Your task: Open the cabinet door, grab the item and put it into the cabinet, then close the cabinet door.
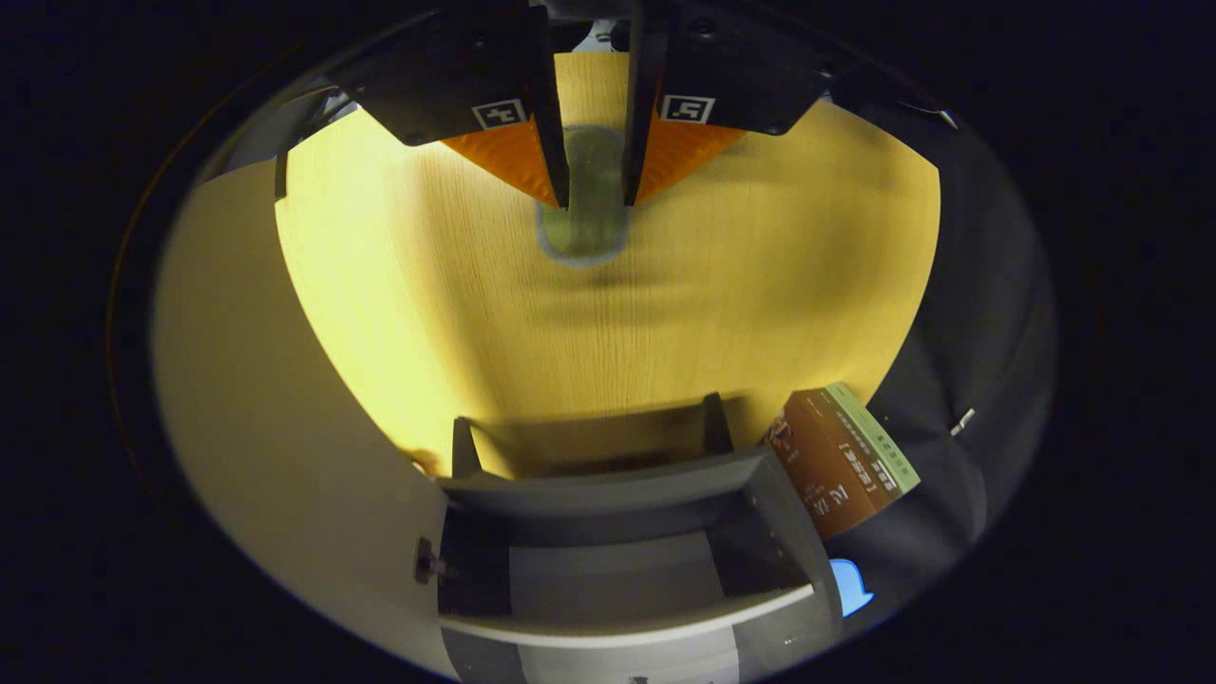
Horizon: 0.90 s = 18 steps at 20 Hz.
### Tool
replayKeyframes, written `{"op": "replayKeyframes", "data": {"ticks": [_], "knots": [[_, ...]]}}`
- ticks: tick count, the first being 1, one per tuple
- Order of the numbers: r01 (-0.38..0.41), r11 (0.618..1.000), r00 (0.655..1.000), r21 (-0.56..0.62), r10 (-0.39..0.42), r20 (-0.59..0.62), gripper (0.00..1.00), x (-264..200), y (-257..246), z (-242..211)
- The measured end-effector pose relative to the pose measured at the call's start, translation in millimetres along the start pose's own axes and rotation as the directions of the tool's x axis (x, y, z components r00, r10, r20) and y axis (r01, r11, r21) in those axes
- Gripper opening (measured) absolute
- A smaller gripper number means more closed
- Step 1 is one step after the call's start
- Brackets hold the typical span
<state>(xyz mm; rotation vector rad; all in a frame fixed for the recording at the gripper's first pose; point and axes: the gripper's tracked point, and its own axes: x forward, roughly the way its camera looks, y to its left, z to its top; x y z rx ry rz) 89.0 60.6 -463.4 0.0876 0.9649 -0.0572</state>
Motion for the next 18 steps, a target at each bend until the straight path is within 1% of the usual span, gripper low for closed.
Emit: {"op": "replayKeyframes", "data": {"ticks": [8, 12, 13, 14, 18], "knots": [[-0.005, 1.0, 0.99, -0.031, 0.0, -0.144, 0.37, 43.5, -7.7, -25.7], [0.005, 0.998, 0.988, -0.069, -0.016, -0.154, 0.37, 44.6, -11.1, -24.6], [0.016, 0.996, 0.991, -0.085, -0.027, -0.129, 0.37, 47.7, -12.7, -19.6], [0.023, 0.994, 0.988, -0.105, -0.039, -0.151, 0.2, 51.3, -14.3, -25.7], [0.021, 0.995, 0.986, -0.102, -0.038, -0.161, 0.2, 47.3, -10.5, -23.2]]}}
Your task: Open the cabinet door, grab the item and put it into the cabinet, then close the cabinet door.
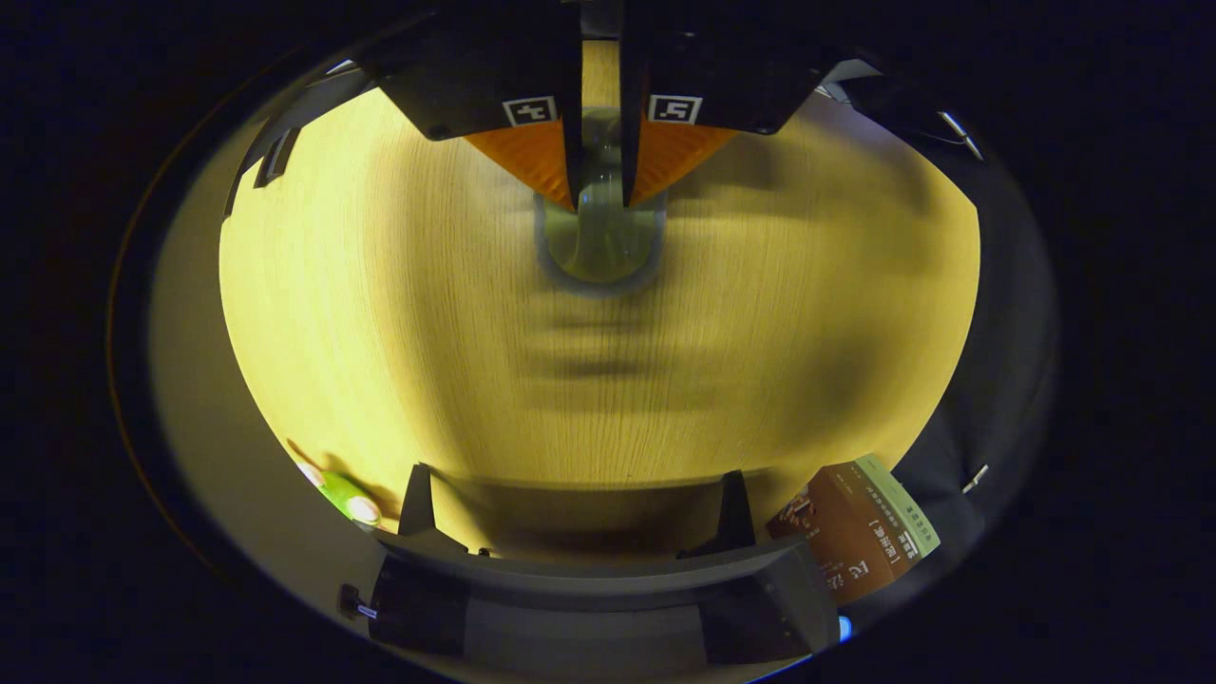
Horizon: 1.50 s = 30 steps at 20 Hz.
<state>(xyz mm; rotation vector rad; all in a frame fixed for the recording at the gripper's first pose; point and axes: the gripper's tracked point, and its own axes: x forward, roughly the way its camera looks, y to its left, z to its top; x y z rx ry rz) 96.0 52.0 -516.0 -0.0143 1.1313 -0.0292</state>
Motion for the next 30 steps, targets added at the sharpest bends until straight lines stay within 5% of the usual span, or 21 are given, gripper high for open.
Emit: {"op": "replayKeyframes", "data": {"ticks": [9, 21, 30], "knots": [[0.017, 0.999, 0.973, -0.047, -0.006, 0.232, 0.2, -74.4, 7.6, 88.5], [0.012, 1.0, 0.794, -0.028, 0.007, 0.608, 0.2, -214.9, 29.1, 232.5], [0.008, 0.999, 0.695, -0.039, 0.022, 0.718, 0.2, -269.8, 27.5, 341.6]]}}
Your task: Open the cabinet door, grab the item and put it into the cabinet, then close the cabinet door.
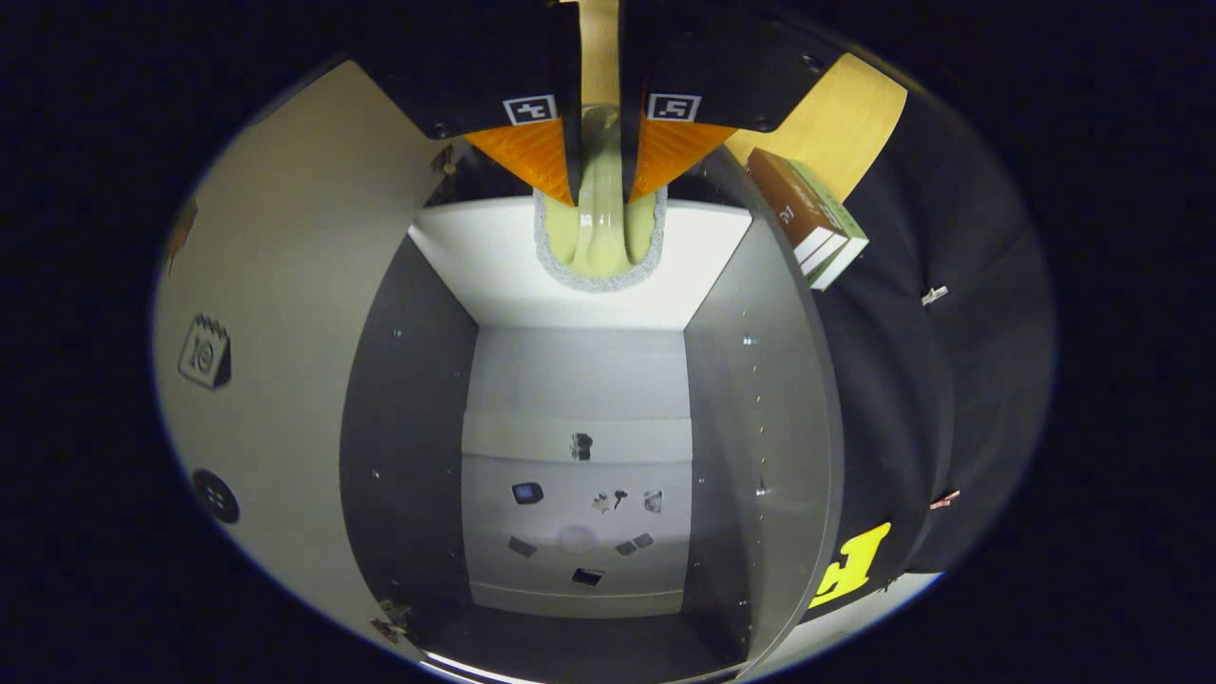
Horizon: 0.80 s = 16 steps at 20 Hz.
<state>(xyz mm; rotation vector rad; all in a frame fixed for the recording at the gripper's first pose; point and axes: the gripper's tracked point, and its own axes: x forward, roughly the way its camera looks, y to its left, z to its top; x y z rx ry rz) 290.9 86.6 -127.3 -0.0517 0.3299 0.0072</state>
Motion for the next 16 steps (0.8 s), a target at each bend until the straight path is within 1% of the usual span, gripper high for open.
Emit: {"op": "replayKeyframes", "data": {"ticks": [2, 4, 7, 11, 16], "knots": [[0.006, 1.0, 1.0, -0.014, -0.006, 0.01, 0.2, 15.4, -3.4, 15.4], [0.01, 1.0, 1.0, -0.004, -0.01, 0.028, 0.2, 28.3, -5.2, 33.7], [0.01, 1.0, 1.0, -0.002, -0.01, 0.022, 0.2, 58.2, -6.2, 47.1], [0.036, 0.999, 0.999, 0.001, -0.036, -0.028, 0.2, 103.0, -12.4, 42.9], [0.06, 0.998, 0.996, 0.026, -0.059, -0.067, 0.2, 146.6, -19.5, 31.5]]}}
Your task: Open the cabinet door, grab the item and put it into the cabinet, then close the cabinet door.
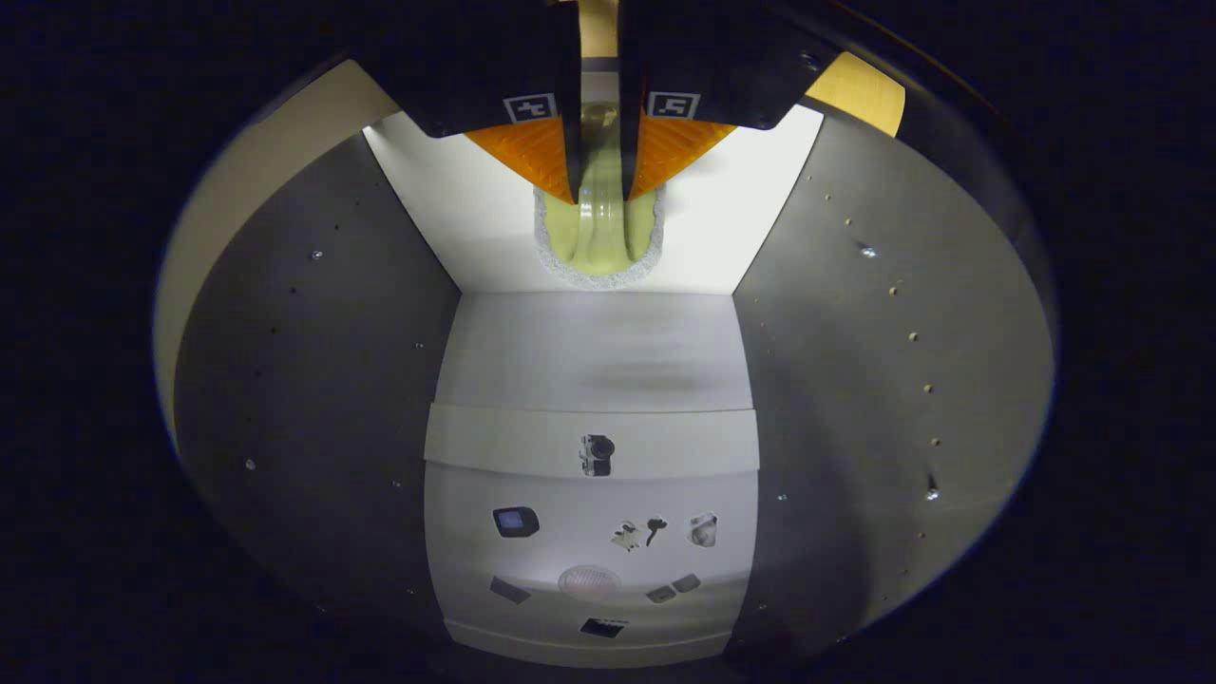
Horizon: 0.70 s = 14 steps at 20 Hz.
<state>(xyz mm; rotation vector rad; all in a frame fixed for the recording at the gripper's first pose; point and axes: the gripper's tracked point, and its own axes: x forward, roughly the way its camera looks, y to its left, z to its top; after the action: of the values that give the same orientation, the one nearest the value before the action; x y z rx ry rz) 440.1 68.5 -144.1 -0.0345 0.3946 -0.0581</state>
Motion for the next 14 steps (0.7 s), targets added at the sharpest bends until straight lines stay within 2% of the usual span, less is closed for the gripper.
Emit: {"op": "replayKeyframes", "data": {"ticks": [2, 6, 7, 10, 14], "knots": [[0.005, 1.0, 1.0, 0.006, -0.005, -0.024, 0.2, 12.6, -0.9, -7.2], [0.006, 1.0, 1.0, 0.028, -0.007, 0.016, 0.2, 26.4, 0.0, 0.8], [0.006, 1.0, 1.0, 0.023, -0.006, 0.015, 0.28, 28.1, 0.3, -0.8], [-0.003, 1.0, 1.0, 0.006, 0.003, 0.023, 0.31, 35.6, 4.1, -2.9], [-0.032, 0.999, 0.997, 0.028, 0.03, 0.07, 0.36, 16.0, 6.8, 11.4]]}}
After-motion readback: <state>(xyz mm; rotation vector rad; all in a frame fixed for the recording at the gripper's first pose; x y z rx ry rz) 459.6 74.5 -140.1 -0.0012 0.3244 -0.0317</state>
